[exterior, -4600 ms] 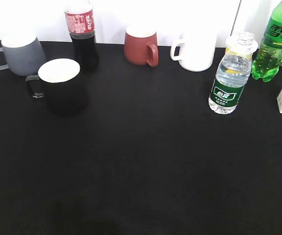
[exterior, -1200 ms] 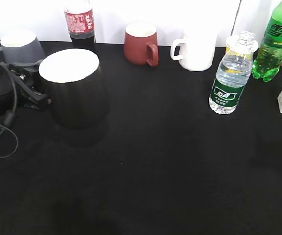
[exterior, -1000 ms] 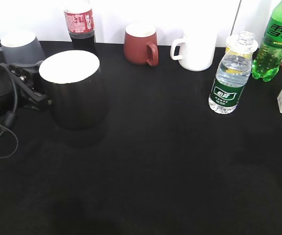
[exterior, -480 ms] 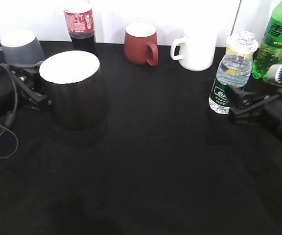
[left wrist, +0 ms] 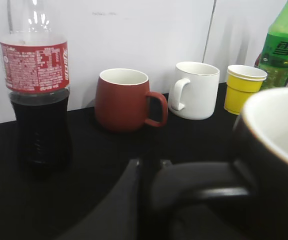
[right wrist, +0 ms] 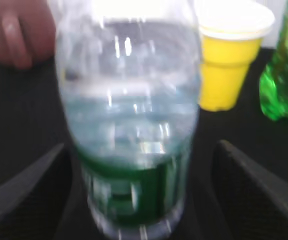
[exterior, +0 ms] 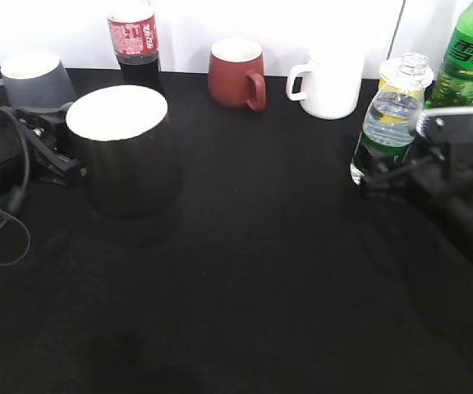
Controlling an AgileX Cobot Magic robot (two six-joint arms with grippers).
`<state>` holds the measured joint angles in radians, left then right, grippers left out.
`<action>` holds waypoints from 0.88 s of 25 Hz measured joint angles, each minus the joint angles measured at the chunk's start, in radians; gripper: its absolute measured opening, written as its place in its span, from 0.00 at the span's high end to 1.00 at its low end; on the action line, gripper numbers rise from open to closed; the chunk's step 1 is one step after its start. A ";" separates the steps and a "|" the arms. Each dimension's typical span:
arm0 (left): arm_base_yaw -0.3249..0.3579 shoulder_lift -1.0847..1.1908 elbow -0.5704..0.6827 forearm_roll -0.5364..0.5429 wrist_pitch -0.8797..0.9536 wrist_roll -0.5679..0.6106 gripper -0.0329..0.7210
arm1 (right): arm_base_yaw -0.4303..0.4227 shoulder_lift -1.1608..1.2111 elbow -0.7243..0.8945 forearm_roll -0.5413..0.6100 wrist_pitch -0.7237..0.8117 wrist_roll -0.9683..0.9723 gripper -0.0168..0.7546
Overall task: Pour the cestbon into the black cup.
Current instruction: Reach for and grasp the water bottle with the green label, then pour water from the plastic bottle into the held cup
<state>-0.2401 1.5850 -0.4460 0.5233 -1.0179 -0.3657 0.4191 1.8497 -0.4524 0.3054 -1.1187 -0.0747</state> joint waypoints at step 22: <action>-0.245 0.006 -0.114 0.092 0.068 0.000 0.89 | 0.000 -0.335 -0.143 -0.205 0.303 -0.263 0.34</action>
<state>-0.4847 1.5905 -0.5605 0.6149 -0.9495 -0.3657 0.4191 1.5148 -0.5958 0.0999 -0.8155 -0.3377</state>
